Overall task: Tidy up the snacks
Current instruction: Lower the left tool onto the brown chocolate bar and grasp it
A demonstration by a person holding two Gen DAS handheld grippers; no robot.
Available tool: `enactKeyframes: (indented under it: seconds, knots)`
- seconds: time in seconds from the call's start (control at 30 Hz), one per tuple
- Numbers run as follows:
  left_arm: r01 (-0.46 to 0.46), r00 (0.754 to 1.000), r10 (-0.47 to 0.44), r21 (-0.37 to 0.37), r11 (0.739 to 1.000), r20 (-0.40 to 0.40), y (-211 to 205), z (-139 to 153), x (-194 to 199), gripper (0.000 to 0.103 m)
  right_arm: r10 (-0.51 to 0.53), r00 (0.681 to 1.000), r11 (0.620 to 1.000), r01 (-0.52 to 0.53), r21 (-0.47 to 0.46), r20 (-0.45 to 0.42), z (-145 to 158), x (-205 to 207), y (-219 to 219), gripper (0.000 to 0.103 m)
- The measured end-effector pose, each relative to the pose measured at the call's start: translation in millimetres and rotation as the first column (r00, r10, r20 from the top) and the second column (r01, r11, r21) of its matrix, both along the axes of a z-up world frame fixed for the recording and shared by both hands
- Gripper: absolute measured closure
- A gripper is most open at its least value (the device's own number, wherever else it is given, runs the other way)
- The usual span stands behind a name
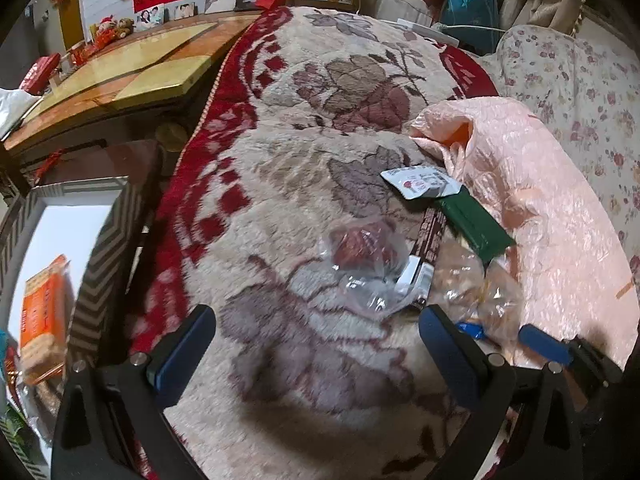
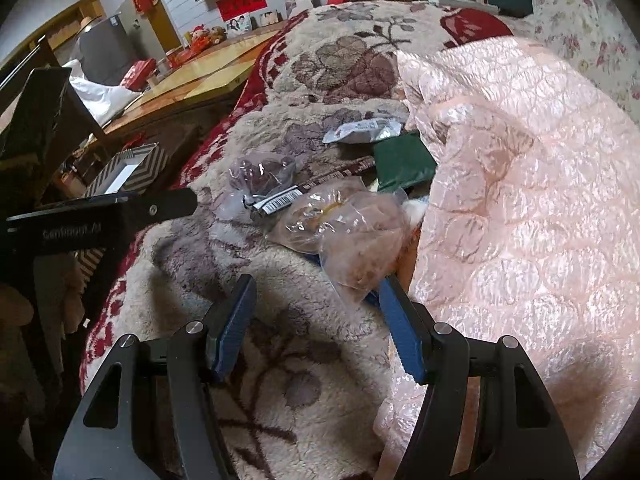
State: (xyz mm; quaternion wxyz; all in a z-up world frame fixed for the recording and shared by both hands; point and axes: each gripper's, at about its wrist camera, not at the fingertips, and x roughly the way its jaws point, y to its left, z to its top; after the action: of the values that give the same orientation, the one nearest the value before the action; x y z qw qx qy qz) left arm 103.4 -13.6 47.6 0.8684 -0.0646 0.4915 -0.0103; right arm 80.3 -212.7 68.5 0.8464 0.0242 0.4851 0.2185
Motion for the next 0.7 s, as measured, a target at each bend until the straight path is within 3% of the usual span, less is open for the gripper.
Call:
enactKeyframes:
  seconds: [0.4,0.7]
  knots:
    - [-0.012,0.998,0.011,-0.021,1.0,-0.054,-6,-11,30,0.0,-0.025,1.0,0.999,0.025,0.023,-0.011,-2,1,-6,0.039]
    - [0.01,0.999,-0.01,-0.01,1.0,-0.037,-16,-5,40,0.0,-0.041,0.999,0.998,0.042,0.046,-0.031,-3,2,-11,0.039]
